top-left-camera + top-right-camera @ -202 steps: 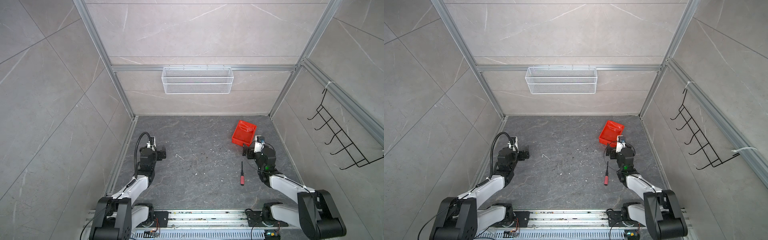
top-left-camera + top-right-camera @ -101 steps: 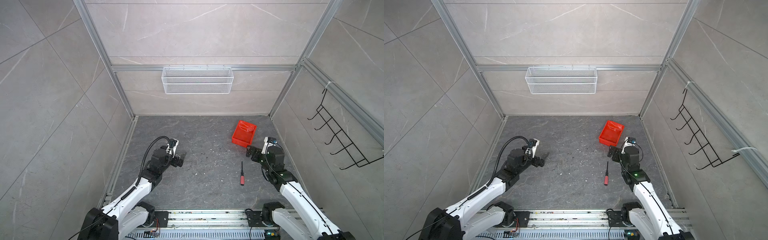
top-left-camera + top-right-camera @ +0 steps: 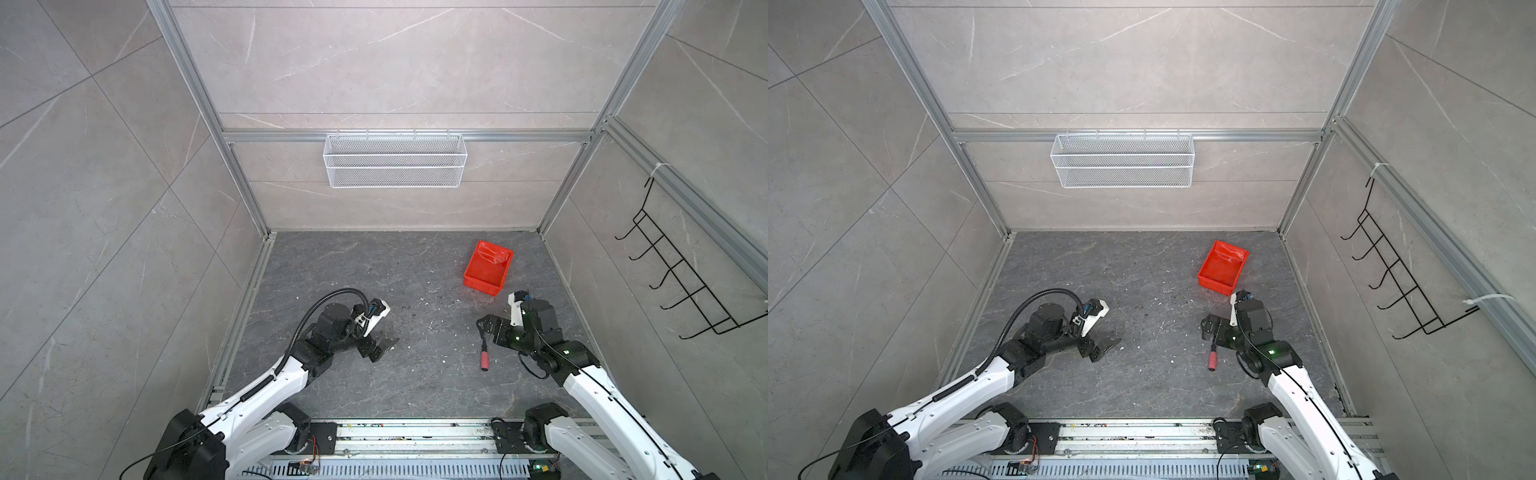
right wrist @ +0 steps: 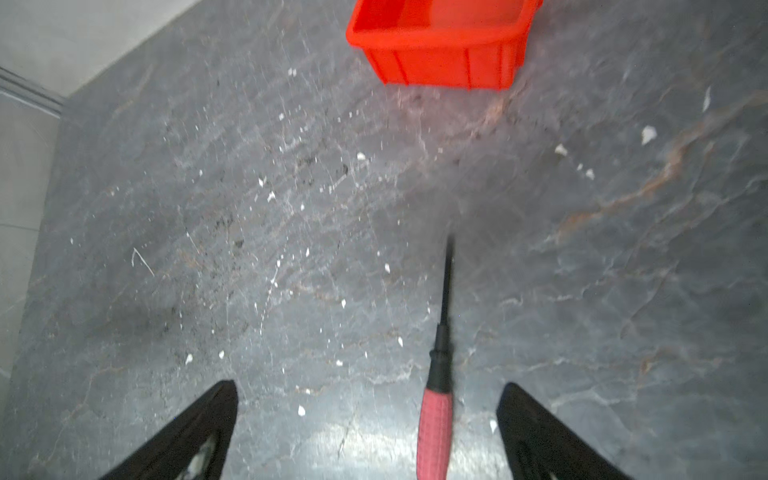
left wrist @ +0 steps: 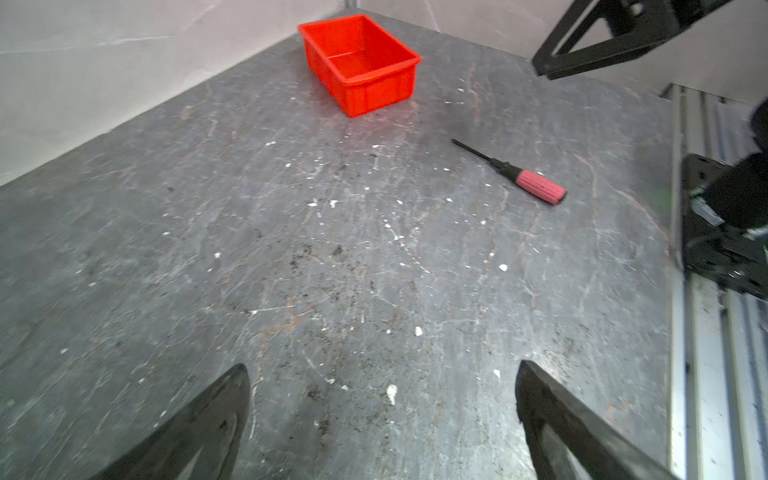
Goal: Put the screwdriver in the bin
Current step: 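Lower the right gripper onto the pink screwdriver handle while the left arm lifts forward, then close the right gripper on the pink screwdriver handle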
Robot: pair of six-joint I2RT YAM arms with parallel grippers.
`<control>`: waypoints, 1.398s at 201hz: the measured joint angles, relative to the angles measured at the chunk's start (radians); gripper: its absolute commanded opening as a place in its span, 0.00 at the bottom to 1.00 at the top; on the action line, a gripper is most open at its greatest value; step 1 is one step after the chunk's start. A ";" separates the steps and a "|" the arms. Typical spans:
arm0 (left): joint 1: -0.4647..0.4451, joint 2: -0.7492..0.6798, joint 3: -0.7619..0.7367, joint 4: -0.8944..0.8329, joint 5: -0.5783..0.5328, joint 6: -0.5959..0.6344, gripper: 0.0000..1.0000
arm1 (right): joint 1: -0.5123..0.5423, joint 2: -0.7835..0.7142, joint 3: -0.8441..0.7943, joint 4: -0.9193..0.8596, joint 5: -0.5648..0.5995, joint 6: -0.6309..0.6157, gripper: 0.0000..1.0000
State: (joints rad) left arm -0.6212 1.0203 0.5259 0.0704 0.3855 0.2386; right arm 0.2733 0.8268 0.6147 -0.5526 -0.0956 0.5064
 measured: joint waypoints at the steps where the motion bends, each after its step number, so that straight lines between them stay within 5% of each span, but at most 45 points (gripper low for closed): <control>1: -0.001 0.001 0.001 -0.001 0.002 0.002 1.00 | 0.004 0.002 0.000 -0.004 0.002 0.002 0.99; 108: -0.075 0.065 0.026 -0.044 0.127 0.082 1.00 | 0.212 0.217 -0.014 -0.125 0.160 0.170 0.99; 142: -0.076 0.065 0.026 -0.044 0.139 0.084 1.00 | 0.220 0.309 -0.016 -0.119 0.187 0.183 0.89; 281: -0.081 0.065 0.026 -0.044 0.141 0.085 1.00 | 0.220 0.462 -0.013 -0.058 0.243 0.201 0.01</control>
State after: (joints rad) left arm -0.7025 1.0851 0.5514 0.0265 0.5262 0.3237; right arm 0.4938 1.2884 0.6022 -0.6109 0.1474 0.7071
